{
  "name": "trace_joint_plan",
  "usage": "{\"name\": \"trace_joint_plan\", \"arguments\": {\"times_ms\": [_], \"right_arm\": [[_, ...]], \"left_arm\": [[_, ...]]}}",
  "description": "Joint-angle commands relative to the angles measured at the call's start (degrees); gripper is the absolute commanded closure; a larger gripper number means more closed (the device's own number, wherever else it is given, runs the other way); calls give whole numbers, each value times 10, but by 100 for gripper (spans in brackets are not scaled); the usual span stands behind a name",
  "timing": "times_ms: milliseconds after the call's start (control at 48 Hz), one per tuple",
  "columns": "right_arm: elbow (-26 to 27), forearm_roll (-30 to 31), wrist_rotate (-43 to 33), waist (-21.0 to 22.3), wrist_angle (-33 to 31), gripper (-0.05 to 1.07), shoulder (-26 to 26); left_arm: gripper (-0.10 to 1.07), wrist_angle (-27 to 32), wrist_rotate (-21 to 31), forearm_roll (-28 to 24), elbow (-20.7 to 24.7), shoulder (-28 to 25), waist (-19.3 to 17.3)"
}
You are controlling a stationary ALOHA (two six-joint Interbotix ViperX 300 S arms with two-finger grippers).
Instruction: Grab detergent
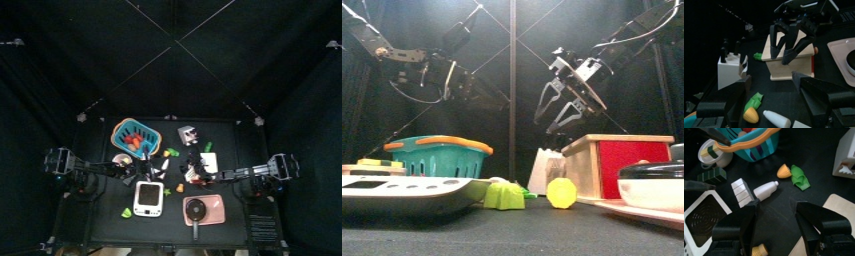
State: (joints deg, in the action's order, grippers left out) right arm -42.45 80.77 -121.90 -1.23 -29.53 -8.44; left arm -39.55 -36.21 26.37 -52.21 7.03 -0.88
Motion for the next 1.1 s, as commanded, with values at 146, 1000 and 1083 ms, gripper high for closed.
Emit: {"name": "trace_joint_plan", "arguments": {"times_ms": [146,1000,1083], "right_arm": [[54,-78,-3,28,22,16,29],[171,-356,11,106,97,2,88],[192,-352,17,104,91,2,80]], "left_arm": [[0,-14,-4,32,-40,85,3],[0,-4,-4,35,-156,228,3],[0,1,-4,40,-168,251,3]]}}
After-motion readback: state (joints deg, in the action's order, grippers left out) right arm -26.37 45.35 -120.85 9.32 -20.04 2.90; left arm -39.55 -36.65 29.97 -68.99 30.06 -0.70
